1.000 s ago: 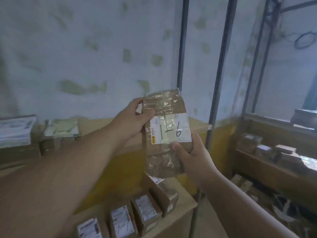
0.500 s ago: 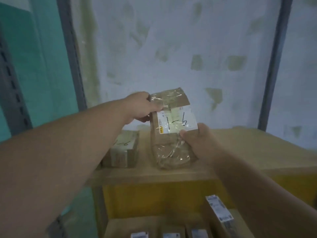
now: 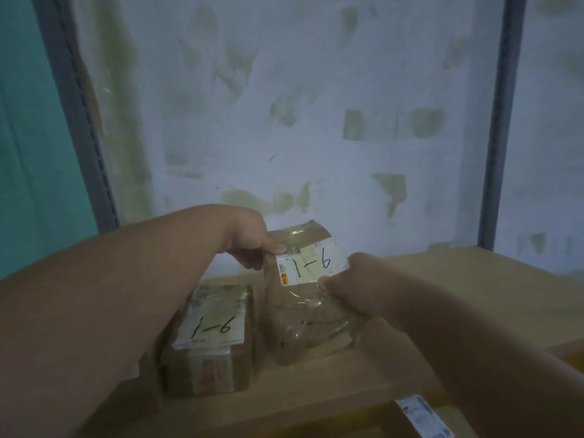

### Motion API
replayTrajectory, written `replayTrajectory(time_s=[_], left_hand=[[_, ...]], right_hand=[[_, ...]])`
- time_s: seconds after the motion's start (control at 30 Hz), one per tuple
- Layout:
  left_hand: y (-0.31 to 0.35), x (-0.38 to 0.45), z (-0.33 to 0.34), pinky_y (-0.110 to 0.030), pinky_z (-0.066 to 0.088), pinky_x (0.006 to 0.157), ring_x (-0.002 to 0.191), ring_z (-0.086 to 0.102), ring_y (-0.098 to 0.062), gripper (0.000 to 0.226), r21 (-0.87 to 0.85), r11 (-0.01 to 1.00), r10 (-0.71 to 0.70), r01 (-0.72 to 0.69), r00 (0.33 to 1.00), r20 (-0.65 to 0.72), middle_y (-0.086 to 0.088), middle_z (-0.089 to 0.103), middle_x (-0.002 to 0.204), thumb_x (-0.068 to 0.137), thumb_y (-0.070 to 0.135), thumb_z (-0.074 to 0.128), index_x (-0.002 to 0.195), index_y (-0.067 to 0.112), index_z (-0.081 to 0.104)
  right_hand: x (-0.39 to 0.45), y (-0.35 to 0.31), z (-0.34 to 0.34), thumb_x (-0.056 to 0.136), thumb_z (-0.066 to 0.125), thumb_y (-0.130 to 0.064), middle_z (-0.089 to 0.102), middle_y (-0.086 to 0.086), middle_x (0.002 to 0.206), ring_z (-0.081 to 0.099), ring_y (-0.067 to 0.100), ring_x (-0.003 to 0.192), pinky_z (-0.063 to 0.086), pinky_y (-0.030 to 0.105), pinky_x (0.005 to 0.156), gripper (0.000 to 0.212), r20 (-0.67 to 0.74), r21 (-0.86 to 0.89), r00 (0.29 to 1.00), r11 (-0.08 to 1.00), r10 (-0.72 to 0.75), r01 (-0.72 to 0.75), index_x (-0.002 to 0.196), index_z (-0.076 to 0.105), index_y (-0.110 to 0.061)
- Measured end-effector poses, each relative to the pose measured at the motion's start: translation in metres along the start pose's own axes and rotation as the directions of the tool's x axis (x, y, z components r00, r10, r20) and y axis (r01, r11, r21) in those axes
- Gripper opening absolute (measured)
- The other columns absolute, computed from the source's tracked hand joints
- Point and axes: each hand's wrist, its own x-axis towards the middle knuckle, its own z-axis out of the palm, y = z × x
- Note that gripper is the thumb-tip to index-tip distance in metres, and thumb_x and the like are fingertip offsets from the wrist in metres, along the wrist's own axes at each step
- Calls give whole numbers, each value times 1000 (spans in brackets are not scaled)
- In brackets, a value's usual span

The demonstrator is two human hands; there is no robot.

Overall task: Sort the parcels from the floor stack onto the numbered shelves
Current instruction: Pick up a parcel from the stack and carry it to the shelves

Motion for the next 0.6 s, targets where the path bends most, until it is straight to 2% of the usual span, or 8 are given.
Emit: replayTrajectory(time_s=[0.1,0.2,0.27,0.33,0.4,0.47,0.53,0.6], left_hand=[[-5,6,4,-29,56,64,75,69,-21,43,59,998,-13,13,1000,7,-19,74,101,90,37,72,104,-4,71],[-2,-1,5,-31,61,72,79,73,-19,53,202,979,13,-11,1000,-8,-15,74,106,91,46,68,110,-3,69],[3,-12,5,-32,60,76,81,73,-16,56,345,938,56,-41,998,-31,-7,72,100,88,53,69,120,7,61],[7,-23,7,-28,55,72,78,71,-13,58,412,910,72,-49,997,-41,2,68,89,83,58,72,125,23,53],[9,-33,10,-29,55,75,83,70,-14,62,457,888,86,-52,995,-53,2,71,91,79,64,73,125,27,55],[10,-42,14,-32,54,83,92,68,-15,63,479,876,107,-53,991,-86,4,70,103,75,68,73,125,33,57],[14,-59,19,-34,49,91,101,60,-14,62,509,859,138,-52,982,-132,10,60,111,77,67,72,127,35,56],[20,-79,25,-33,46,90,102,55,-14,59,517,854,170,-55,969,-178,11,58,113,80,64,72,128,34,56]], right_hand=[[1,-2,2,84,69,-49,60,-1,86,61,14,80,52,30,73,36,-66,-70,998,998,-9,4,80,52,-18],[-4,-1,1,81,70,-52,62,-2,86,59,12,77,43,26,59,37,-148,-130,988,991,-40,20,87,58,-18],[-8,0,0,82,69,-51,63,-2,98,59,16,87,41,27,64,40,-190,-143,978,988,-85,58,102,59,-18],[-14,3,1,84,67,-49,61,-2,111,56,17,94,41,28,73,46,-206,-110,971,989,-118,97,118,57,-19],[-22,8,1,86,65,-47,57,-1,122,57,17,102,40,27,78,52,-222,-65,961,986,-162,151,129,54,-19],[-32,14,0,89,62,-47,53,-2,127,57,15,103,42,28,81,52,-244,-54,944,975,-224,217,132,52,-20],[-42,21,-4,89,61,-48,51,-4,126,57,14,103,46,29,85,51,-267,-62,920,957,-288,282,132,52,-22],[-53,27,-10,90,61,-50,51,-5,126,57,13,103,47,28,84,50,-283,-56,896,938,-343,341,132,52,-24]])
